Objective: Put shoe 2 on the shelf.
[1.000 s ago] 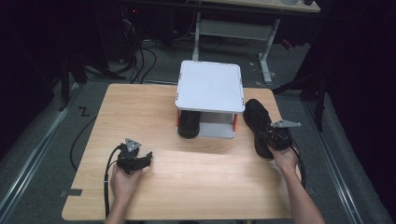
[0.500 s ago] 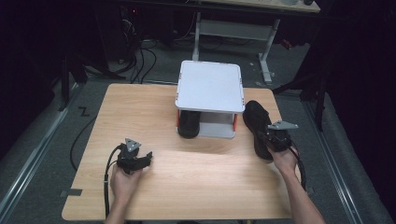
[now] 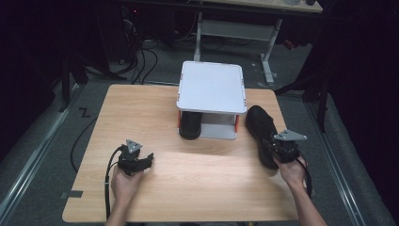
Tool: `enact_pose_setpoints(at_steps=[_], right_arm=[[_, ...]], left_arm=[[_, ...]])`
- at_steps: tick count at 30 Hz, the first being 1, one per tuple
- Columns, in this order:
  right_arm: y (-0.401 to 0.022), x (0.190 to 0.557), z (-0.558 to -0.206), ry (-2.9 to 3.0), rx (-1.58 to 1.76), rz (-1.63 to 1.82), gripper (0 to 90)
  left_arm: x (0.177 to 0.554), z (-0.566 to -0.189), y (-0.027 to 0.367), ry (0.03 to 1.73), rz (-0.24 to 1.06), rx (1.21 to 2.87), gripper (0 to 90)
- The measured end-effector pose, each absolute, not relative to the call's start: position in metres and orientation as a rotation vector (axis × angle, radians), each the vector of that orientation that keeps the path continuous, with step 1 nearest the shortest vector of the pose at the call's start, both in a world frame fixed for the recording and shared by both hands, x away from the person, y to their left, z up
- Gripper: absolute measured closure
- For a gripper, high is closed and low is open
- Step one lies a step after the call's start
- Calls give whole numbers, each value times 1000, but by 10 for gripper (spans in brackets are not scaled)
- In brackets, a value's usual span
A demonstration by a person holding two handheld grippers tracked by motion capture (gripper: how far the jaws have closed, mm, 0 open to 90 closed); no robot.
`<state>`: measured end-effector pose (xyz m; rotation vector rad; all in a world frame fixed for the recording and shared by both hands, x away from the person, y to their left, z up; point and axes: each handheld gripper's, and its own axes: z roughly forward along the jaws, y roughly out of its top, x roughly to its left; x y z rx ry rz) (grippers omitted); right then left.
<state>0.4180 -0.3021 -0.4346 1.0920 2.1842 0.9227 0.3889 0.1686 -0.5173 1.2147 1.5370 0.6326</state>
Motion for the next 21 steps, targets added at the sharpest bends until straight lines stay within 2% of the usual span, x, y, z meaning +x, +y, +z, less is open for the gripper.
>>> enact_pose_setpoints(at_steps=[13, 21], right_arm=[[-302, 368, -434, 2205, 1067, 941, 864], [-289, 338, -432, 2248, 1034, 982, 864]], left_arm=[[389, -517, 169, 1538, 634, 1214, 347], [389, -517, 169, 1538, 633, 1219, 333]])
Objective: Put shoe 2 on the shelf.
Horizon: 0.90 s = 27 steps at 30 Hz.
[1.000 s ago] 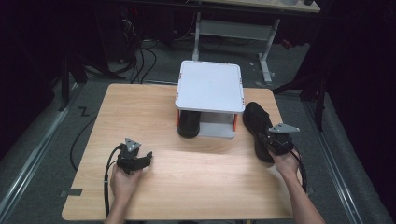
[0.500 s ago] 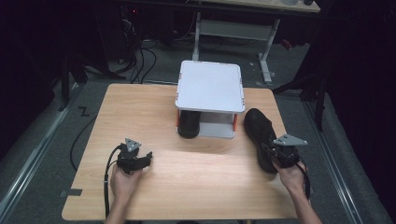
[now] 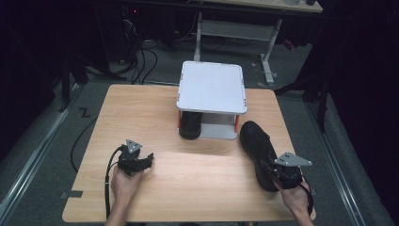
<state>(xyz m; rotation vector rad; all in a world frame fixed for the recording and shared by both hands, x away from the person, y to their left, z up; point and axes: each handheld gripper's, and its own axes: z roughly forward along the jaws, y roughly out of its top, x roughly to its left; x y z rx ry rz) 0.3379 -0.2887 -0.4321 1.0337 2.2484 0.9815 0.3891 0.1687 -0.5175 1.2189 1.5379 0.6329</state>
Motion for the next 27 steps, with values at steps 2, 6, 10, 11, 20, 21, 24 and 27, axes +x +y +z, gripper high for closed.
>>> enact_pose_setpoints(at_steps=[2, 6, 10, 11, 20, 21, 24, 27], right_arm=[[-284, 333, -432, 2261, 1019, 991, 864], [-278, 327, -431, 2275, 998, 1002, 864], [-272, 324, -430, 2297, 980, 1019, 863], [-270, 323, -429, 2303, 966, 1022, 864], [-252, 324, -423, 2326, 916, 1071, 863], [-250, 325, -423, 2329, 914, 1074, 863], [-242, 329, -422, 2337, 890, 1086, 863], [-236, 334, -421, 2339, 883, 1095, 863]], left_arm=[[389, -518, 168, 1537, 630, 1223, 316], [389, -518, 168, 1534, 621, 1227, 296], [390, -517, 168, 1537, 610, 1226, 270], [390, -517, 168, 1540, 602, 1220, 267], [393, -513, 168, 1575, 556, 1189, 221], [394, -512, 167, 1571, 558, 1185, 219], [395, -507, 167, 1565, 547, 1179, 216], [396, -500, 165, 1550, 547, 1182, 210]])
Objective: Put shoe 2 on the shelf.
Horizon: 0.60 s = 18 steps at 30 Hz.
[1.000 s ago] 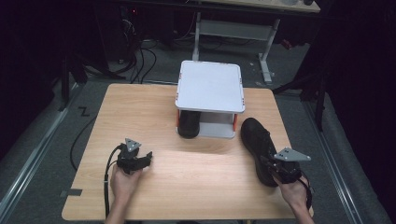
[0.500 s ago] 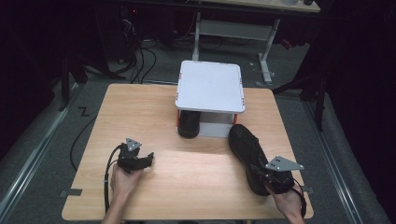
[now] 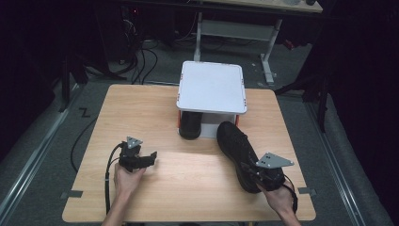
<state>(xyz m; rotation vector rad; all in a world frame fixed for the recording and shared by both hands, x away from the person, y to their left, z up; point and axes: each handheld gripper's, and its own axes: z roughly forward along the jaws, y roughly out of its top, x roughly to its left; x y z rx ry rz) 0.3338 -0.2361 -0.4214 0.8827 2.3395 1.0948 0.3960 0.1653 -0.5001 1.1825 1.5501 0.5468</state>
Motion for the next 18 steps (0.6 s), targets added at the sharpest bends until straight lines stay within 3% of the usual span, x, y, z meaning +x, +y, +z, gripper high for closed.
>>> enact_pose_setpoints(at_steps=[18], right_arm=[[-202, 373, -425, 2335, 937, 1105, 862]], left_arm=[[412, -437, 134, 1406, 525, 1161, 165]])
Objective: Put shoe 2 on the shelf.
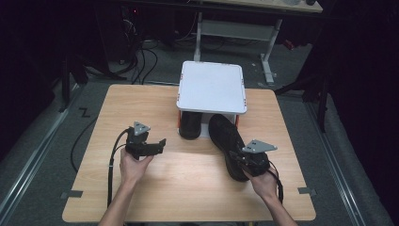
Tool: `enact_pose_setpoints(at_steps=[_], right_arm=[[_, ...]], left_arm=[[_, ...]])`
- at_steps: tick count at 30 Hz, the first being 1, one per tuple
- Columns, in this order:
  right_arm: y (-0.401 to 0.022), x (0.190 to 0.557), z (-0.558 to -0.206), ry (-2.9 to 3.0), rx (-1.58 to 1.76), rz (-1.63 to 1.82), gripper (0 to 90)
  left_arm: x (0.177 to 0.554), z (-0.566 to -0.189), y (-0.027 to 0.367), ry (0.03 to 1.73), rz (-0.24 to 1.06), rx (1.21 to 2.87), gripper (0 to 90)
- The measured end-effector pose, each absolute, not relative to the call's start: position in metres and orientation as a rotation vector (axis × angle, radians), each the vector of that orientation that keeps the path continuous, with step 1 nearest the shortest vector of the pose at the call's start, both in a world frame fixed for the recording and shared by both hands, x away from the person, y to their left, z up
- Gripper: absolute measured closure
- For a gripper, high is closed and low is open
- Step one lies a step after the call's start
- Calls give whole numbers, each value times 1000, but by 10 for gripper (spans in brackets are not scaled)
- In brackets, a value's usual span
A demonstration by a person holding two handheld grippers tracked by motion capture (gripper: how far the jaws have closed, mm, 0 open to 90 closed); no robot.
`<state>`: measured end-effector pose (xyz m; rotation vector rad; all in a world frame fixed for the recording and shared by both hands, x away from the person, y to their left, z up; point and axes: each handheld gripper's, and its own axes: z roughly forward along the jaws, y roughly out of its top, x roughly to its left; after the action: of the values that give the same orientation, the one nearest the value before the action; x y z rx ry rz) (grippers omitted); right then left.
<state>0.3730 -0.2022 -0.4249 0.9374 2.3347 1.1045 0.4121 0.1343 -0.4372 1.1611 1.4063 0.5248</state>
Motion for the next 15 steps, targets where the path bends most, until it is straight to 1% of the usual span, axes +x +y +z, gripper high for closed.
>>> enact_pose_setpoints(at_steps=[4, 8, 15], right_arm=[[-195, 380, -426, 2326, 955, 1082, 862], [-190, 386, -429, 2330, 984, 1069, 861], [-181, 394, -435, 2329, 999, 1032, 861]], left_arm=[[420, -415, 122, 1366, 497, 1145, 162], [430, -402, 107, 1354, 534, 1165, 181], [445, -378, 93, 1331, 485, 1122, 195]])
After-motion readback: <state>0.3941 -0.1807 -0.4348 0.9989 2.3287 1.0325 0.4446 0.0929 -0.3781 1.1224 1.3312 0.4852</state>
